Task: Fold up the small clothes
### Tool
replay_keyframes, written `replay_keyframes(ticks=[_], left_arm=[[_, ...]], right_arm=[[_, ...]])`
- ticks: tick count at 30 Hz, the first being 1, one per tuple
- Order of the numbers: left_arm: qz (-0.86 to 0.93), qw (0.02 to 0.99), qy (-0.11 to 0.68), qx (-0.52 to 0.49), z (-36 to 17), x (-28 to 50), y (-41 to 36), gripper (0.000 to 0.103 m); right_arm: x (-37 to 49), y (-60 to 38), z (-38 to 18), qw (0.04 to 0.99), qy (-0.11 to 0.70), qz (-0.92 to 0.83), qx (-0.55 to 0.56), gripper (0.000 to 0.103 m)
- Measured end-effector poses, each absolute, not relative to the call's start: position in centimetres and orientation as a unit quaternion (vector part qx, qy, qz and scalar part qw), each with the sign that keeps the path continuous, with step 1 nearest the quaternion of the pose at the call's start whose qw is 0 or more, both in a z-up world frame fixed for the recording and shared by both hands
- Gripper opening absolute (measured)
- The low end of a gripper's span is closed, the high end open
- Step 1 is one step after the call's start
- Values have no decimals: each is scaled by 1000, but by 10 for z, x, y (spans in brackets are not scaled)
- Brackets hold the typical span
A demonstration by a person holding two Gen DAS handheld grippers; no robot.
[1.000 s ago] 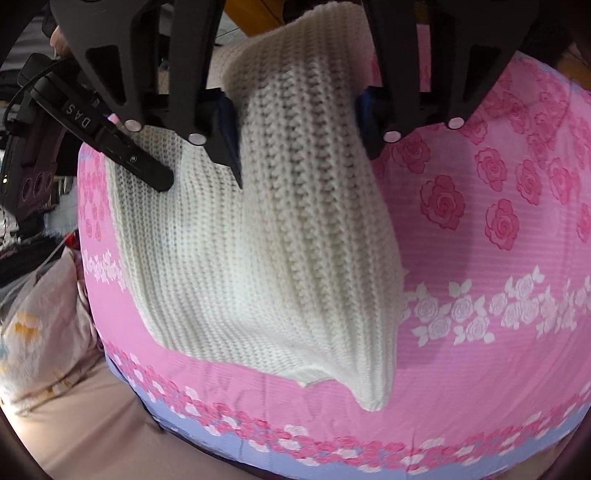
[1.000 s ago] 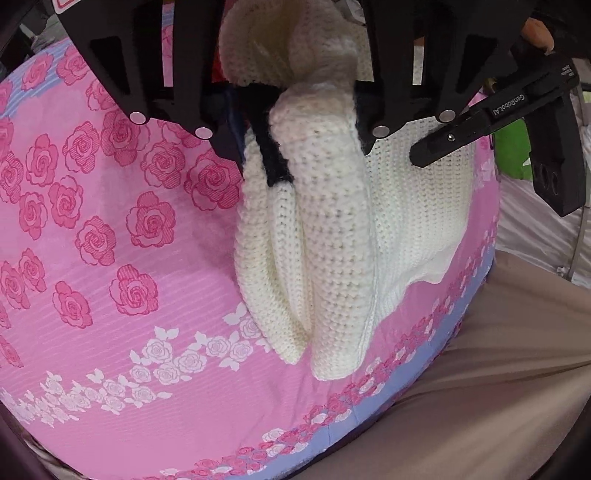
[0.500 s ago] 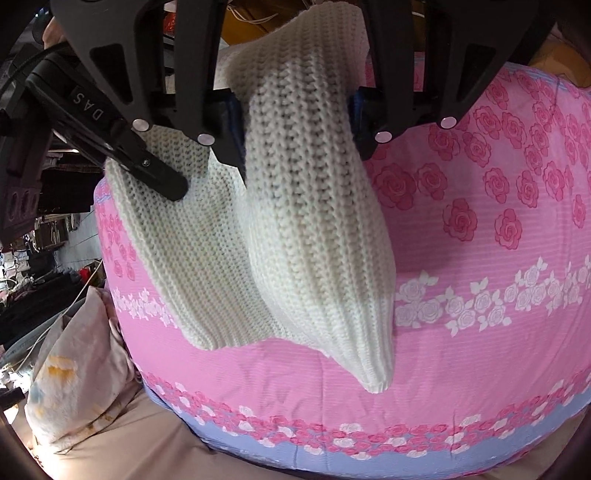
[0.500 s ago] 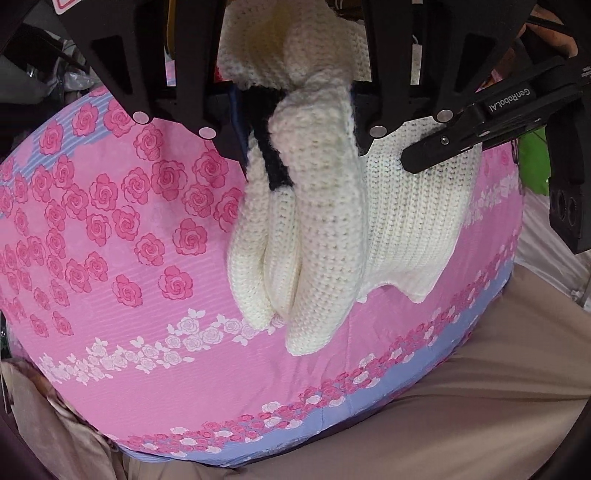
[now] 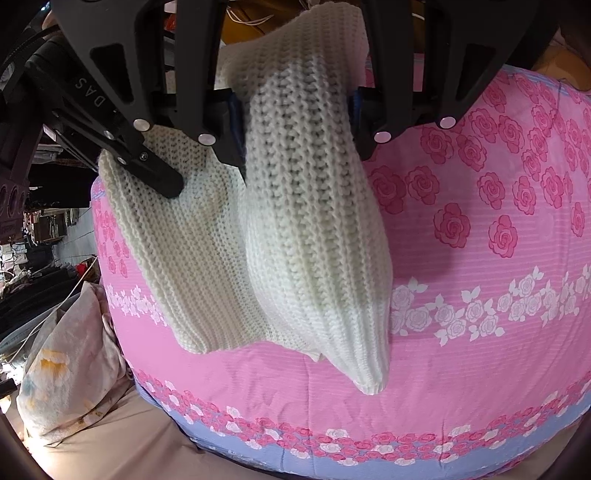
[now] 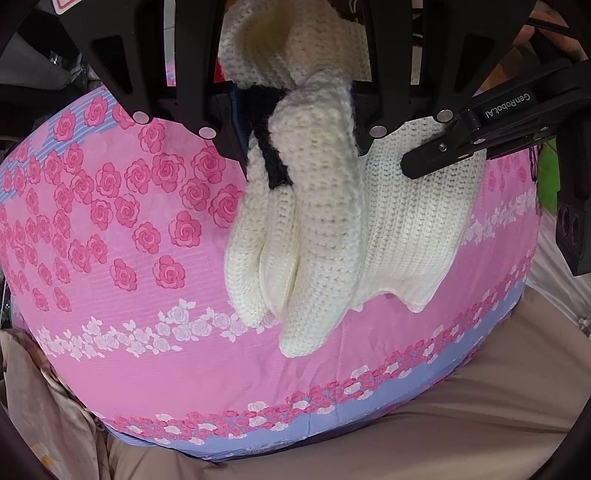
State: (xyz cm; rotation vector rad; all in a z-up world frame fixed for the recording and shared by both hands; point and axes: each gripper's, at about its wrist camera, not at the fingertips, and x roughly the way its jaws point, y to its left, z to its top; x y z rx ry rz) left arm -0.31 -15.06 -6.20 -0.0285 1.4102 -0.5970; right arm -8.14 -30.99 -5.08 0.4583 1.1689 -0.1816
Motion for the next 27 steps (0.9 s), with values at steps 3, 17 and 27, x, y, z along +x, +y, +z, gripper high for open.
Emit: replay_keyframes(ticks=[3, 17, 27], left_arm=[[-263, 718, 645, -19, -72, 1, -148, 46], [-247, 701, 657, -126, -131, 12, -120, 74], [-320, 723, 610, -57, -33, -6, -160, 40]], right_arm=[[-81, -309, -52, 804, 548, -84, 216, 39], [-84, -318, -72, 791, 554, -84, 246, 39], [-111, -347, -47, 804, 491, -60, 331, 38]])
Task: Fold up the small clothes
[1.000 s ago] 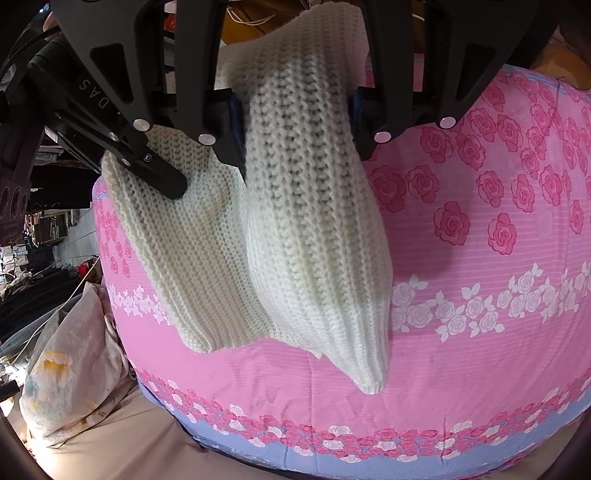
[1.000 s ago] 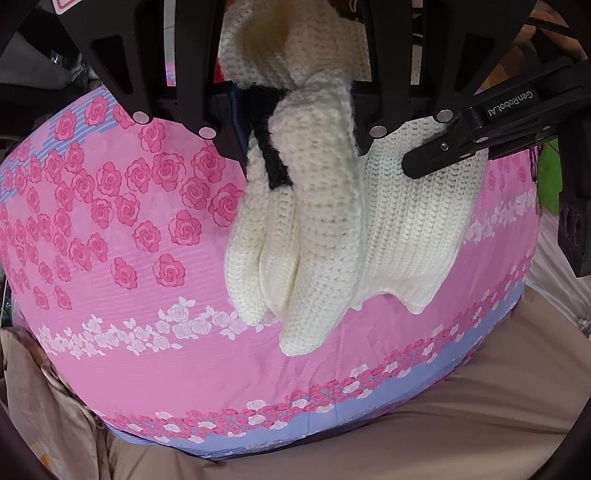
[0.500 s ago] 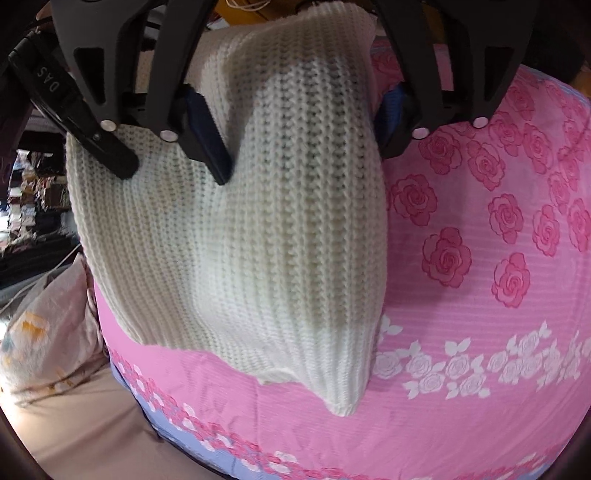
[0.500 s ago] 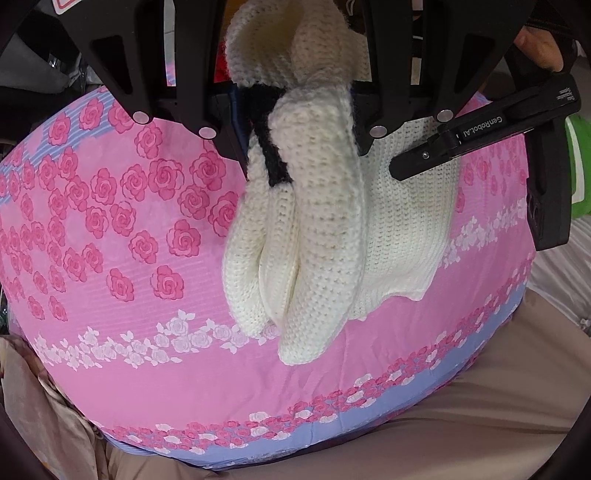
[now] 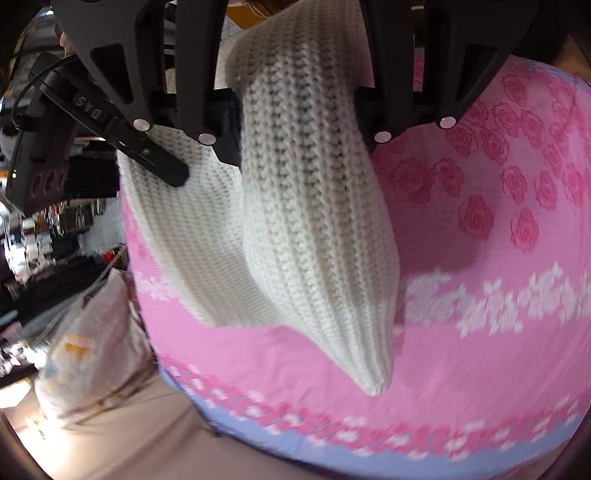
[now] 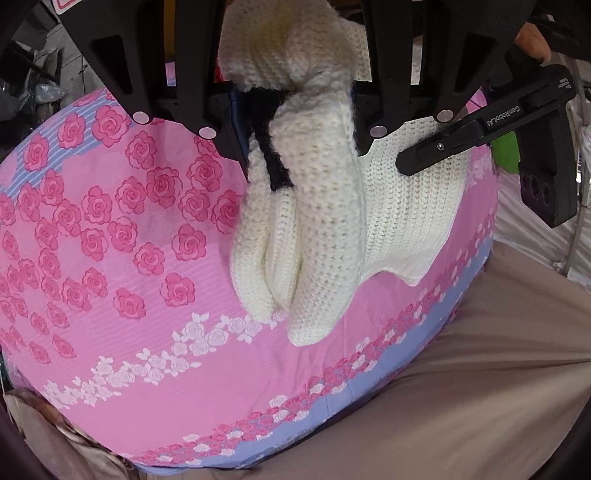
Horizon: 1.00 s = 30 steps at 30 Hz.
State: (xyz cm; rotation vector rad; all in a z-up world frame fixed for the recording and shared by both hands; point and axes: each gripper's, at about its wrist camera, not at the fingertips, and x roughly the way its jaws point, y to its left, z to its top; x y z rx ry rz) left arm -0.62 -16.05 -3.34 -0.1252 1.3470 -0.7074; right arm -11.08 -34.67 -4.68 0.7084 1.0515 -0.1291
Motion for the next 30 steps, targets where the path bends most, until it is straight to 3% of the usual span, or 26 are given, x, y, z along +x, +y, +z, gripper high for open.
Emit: replay_keyframes(ticks=[12, 21, 26, 30], left_arm=[[-420, 781, 461, -34, 117, -21, -173, 40], [-431, 841, 325, -38, 213, -18, -107, 41], [-403, 867, 289, -44, 230, -10, -43, 42], [-363, 875, 316, -57, 195, 14, 0, 44]], right_arm=[[-139, -366, 95, 893, 328, -61, 303, 39], [-131, -312, 189, 958, 183, 8, 222, 39], [-104, -269, 207, 962, 164, 76, 205, 41], [-71, -234, 182, 955, 192, 108, 199, 45]])
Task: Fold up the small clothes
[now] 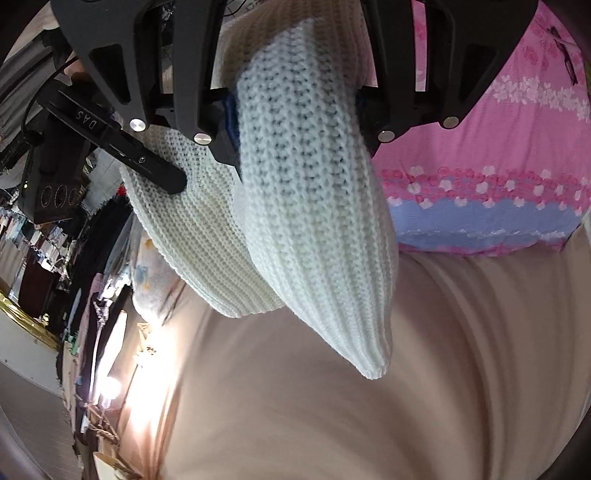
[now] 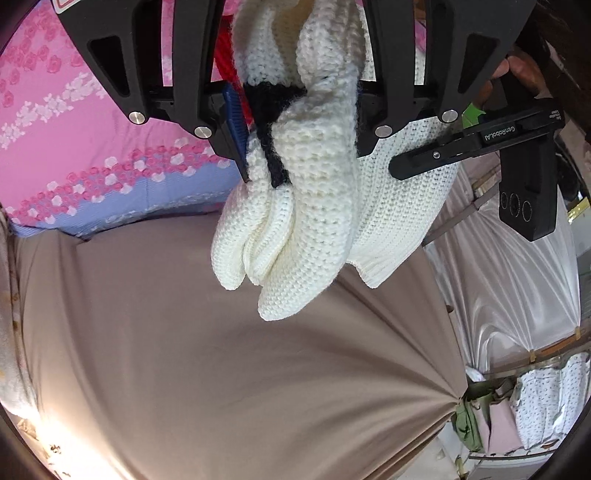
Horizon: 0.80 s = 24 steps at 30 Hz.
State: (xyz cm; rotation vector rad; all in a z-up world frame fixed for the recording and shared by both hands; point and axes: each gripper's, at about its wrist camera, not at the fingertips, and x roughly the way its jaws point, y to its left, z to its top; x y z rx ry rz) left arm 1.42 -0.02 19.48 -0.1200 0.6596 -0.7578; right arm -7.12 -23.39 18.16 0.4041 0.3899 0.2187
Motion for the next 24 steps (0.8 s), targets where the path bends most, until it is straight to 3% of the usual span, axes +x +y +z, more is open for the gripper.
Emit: replay_keyframes(ticks=[2, 5, 9, 11, 13, 22, 23, 24], left_arm=[[-347, 873, 339, -53, 157, 31, 13, 51], [-295, 869, 394, -47, 58, 61, 34, 71], [-192, 836, 508, -77, -55, 77, 77, 69], [-188, 825, 519, -124, -70, 67, 99, 71], [-188, 822, 520, -135, -73, 62, 105, 78], [-152, 815, 548, -111, -91, 72, 89, 81], [-153, 814, 550, -107, -91, 72, 87, 81], [-150, 815, 552, -97, -91, 73, 83, 81]], right_arm=[[-49, -217, 146, 950, 222, 111, 191, 54], [-20, -195, 58, 939, 294, 89, 156, 61], [-14, -186, -35, 882, 433, 35, 182, 56], [-30, -183, -39, 881, 425, 38, 203, 57], [-33, -174, -42, 882, 431, 42, 188, 66], [11, -151, -89, 826, 493, 77, 263, 66], [15, -147, -93, 822, 499, 84, 262, 57], [19, -142, -96, 823, 504, 83, 249, 22]])
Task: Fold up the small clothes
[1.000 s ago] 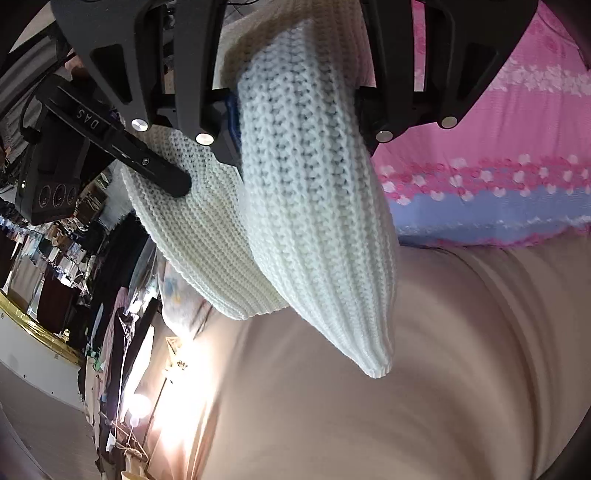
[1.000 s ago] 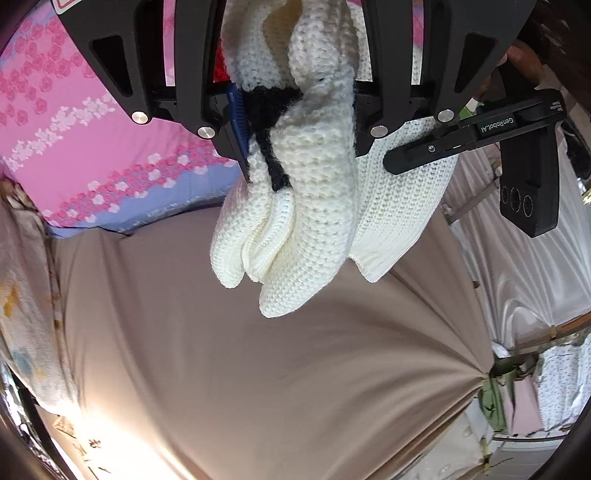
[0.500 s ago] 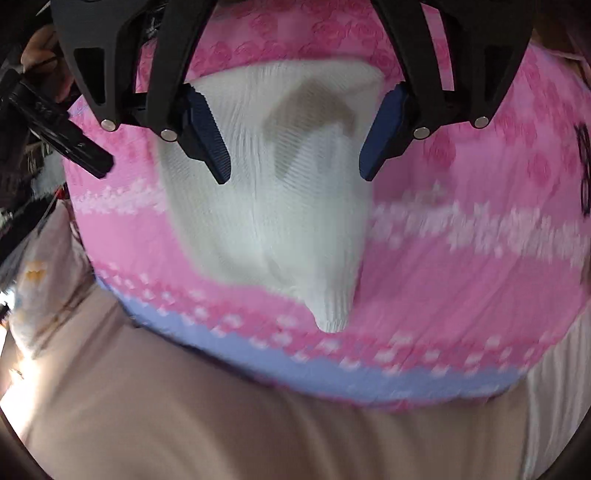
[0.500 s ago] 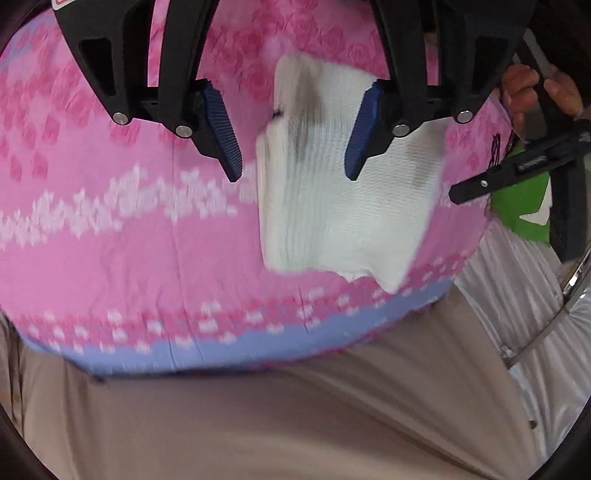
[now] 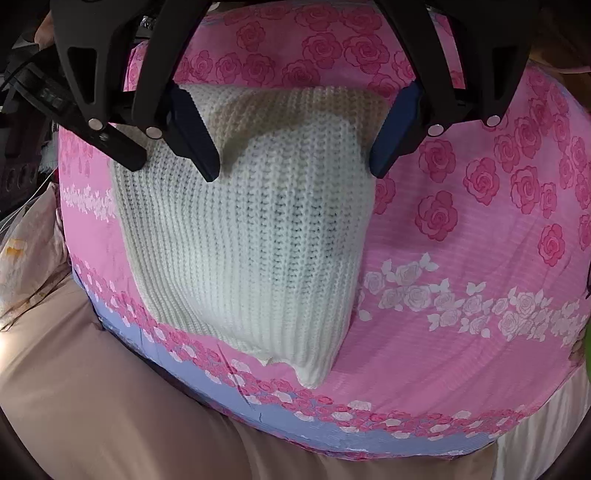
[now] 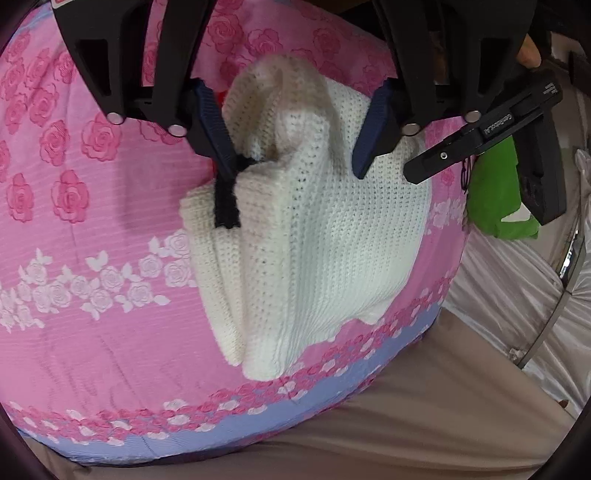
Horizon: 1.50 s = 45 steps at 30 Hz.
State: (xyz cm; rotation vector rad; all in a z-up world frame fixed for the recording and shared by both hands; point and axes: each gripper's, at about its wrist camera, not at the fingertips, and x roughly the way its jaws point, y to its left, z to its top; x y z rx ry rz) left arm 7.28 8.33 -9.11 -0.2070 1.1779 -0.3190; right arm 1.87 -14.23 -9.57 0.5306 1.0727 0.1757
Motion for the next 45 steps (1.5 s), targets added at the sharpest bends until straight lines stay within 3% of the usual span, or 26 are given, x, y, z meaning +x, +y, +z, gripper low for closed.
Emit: replay_keyframes(ticks=[1, 7, 9, 11, 13, 14, 15, 17, 23, 25, 27, 29, 30, 32, 34, 37, 38, 41, 45], left_arm=[[-147, 815, 553, -89, -91, 73, 81, 81], [-142, 826, 544, -47, -76, 70, 73, 81], [-139, 826, 545, -32, -75, 70, 67, 81], [-136, 825, 548, -18, -80, 71, 63, 81], [-126, 824, 552, -7, -83, 72, 62, 81], [-124, 825, 552, -9, -83, 73, 63, 81], [-123, 825, 551, -14, -83, 74, 65, 81], [-132, 825, 548, -47, -81, 76, 72, 83], [-123, 802, 575, -106, -103, 100, 84, 87], [-144, 791, 584, -116, -113, 107, 82, 80], [-160, 786, 586, -112, -111, 110, 78, 57], [-170, 789, 581, -106, -97, 108, 74, 45], [-178, 792, 575, -101, -86, 105, 72, 43], [-188, 797, 566, -94, -70, 100, 68, 43], [-190, 800, 565, -69, -68, 95, 59, 44], [-159, 802, 575, 3, -93, 90, 43, 51], [-152, 808, 569, 11, -93, 86, 43, 53], [-136, 818, 558, 25, -77, 76, 43, 57], [-121, 831, 541, 47, -59, 65, 41, 56]], right_arm=[[24, -137, -99, 821, 519, 76, 225, 9], [12, -133, -24, 887, 430, 72, 155, 9], [17, -136, -44, 873, 461, 66, 144, 12], [29, -141, -101, 818, 550, 63, 157, 12], [22, -147, -111, 811, 549, 57, 193, 15], [17, -149, -103, 821, 532, 50, 203, 22], [13, -150, -94, 832, 516, 38, 201, 43], [13, -154, -84, 846, 495, 13, 196, 65], [48, -169, -123, 803, 532, 20, 267, 68], [55, -172, -133, 796, 533, 23, 284, 66], [58, -170, -128, 803, 524, 34, 281, 38], [57, -169, -108, 816, 510, 41, 270, 29], [55, -166, -92, 828, 494, 47, 259, 25], [46, -162, -62, 855, 462, 54, 228, 19], [39, -163, -56, 865, 454, 49, 209, 20], [48, -163, -112, 826, 533, 31, 180, 25], [43, -167, -119, 828, 523, 36, 201, 27], [33, -170, -93, 834, 507, 14, 216, 33], [8, -166, -50, 863, 470, -8, 186, 33]])
